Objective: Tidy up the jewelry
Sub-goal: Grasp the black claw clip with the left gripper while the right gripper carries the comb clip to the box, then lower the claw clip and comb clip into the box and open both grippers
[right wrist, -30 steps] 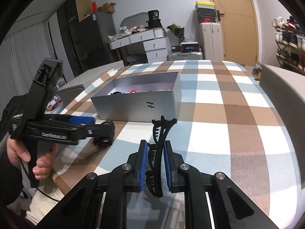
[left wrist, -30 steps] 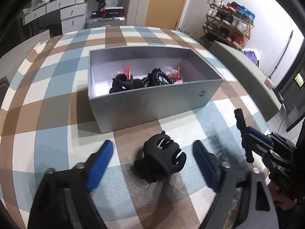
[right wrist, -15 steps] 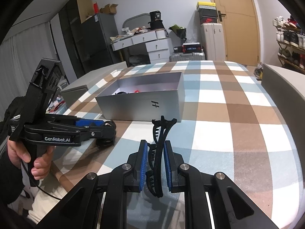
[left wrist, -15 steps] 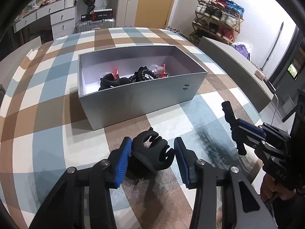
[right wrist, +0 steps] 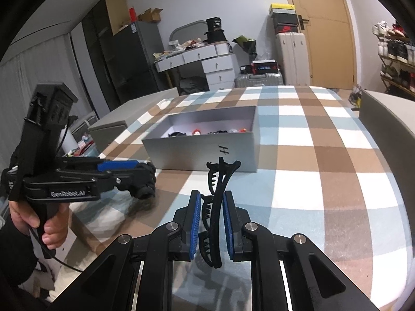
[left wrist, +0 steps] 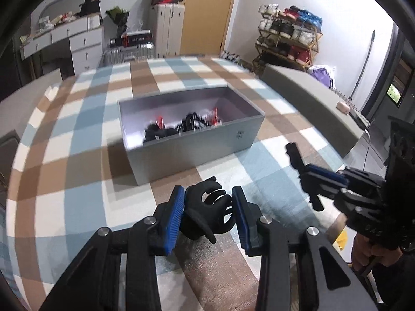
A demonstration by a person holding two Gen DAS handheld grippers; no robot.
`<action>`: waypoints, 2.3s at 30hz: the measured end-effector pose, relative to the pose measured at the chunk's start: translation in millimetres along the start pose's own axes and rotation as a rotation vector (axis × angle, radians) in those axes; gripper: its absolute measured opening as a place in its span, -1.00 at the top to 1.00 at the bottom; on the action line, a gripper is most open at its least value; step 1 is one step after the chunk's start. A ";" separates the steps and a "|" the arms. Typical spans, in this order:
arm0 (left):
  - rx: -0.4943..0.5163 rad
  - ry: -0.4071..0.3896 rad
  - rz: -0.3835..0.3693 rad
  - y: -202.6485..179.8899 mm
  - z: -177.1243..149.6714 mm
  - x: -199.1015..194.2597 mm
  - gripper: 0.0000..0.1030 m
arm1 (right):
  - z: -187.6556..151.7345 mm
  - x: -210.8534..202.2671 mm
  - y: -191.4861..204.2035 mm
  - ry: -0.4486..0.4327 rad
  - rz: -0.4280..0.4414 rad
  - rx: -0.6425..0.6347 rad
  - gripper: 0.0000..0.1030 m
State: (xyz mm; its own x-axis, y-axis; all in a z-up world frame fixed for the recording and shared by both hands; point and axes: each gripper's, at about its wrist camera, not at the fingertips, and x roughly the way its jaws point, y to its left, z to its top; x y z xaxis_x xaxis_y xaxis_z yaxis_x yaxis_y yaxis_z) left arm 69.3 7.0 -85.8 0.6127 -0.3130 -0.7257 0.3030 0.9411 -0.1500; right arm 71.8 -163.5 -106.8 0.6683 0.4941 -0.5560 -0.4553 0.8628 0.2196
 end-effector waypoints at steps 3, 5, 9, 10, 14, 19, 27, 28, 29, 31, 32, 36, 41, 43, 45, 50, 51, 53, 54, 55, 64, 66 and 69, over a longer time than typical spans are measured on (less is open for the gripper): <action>0.002 -0.036 0.004 0.0 5.6 -12.0 0.39 | 6.2 -1.5 5.1 -0.013 0.025 -0.005 0.68; -0.002 -0.051 0.017 1.1 9.6 -16.9 0.39 | 11.5 -2.0 8.0 -0.023 0.043 -0.007 0.68; -0.050 -0.067 0.077 9.6 18.7 -21.8 0.39 | 25.6 -2.1 14.0 -0.046 0.090 -0.009 0.68; -0.061 -0.075 0.075 12.7 20.7 -22.1 0.39 | 29.7 -0.8 14.4 -0.049 0.104 -0.007 0.68; -0.080 -0.099 0.084 21.4 28.8 -22.0 0.39 | 45.2 5.1 11.4 -0.068 0.143 0.028 0.68; -0.081 -0.123 0.084 29.1 39.5 -19.6 0.39 | 66.5 16.3 8.1 -0.084 0.170 0.044 0.68; -0.107 -0.141 0.055 41.9 58.5 -5.8 0.39 | 94.7 38.2 4.8 -0.090 0.176 0.026 0.68; -0.109 -0.141 0.051 42.7 60.2 -3.7 0.39 | 96.9 40.9 4.1 -0.089 0.176 0.026 0.68; -0.112 -0.140 0.046 43.3 61.9 -1.4 0.39 | 99.2 44.0 3.3 -0.087 0.176 0.026 0.68; -0.109 -0.134 0.031 42.9 65.7 3.4 0.39 | 103.3 50.1 1.3 -0.085 0.174 0.028 0.68; -0.107 -0.132 0.024 42.6 67.7 6.5 0.39 | 105.0 52.9 0.3 -0.083 0.175 0.029 0.68; -0.091 -0.125 0.014 38.4 73.1 14.1 0.39 | 111.0 61.7 -4.8 -0.080 0.170 0.035 0.68; -0.093 -0.107 0.000 38.4 78.5 27.0 0.39 | 111.7 74.6 -11.6 -0.057 0.154 0.038 0.68; -0.088 -0.098 -0.005 37.4 79.3 31.3 0.39 | 111.2 80.6 -14.6 -0.042 0.149 0.047 0.68; -0.088 -0.087 -0.009 37.9 80.3 36.2 0.39 | 110.7 84.7 -17.7 -0.033 0.149 0.056 0.68; -0.093 -0.060 -0.020 39.1 81.4 46.8 0.39 | 108.9 93.1 -22.4 -0.018 0.148 0.060 0.68; -0.094 -0.057 -0.020 39.1 81.4 48.0 0.39 | 108.3 95.2 -23.0 -0.012 0.145 0.060 0.68; -0.096 -0.049 -0.027 39.2 81.4 49.7 0.39 | 107.2 99.0 -25.0 -0.003 0.143 0.065 0.68; -0.098 -0.048 -0.030 39.3 81.8 50.2 0.39 | 106.6 100.7 -26.0 0.002 0.144 0.069 0.68; -0.099 -0.048 -0.030 39.3 81.7 50.7 0.39 | 106.1 101.9 -26.6 0.007 0.148 0.073 0.68; -0.119 -0.052 -0.069 43.5 79.7 55.6 0.38 | 102.0 110.4 -24.5 0.037 0.154 0.051 0.67; -0.115 -0.058 -0.059 42.9 79.6 54.3 0.38 | 100.5 112.2 -25.7 0.050 0.150 0.061 0.64; -0.117 -0.056 -0.035 43.4 80.0 53.0 0.02 | 100.6 108.8 -27.6 0.038 0.139 0.073 0.63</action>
State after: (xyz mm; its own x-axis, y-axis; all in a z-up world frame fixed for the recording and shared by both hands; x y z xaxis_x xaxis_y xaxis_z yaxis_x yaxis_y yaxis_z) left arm 173.3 21.0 -77.1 0.6445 -0.3491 -0.6803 0.2395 0.9371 -0.2540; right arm 216.2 -122.9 -92.7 0.5783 0.6064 -0.5457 -0.4972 0.7923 0.3535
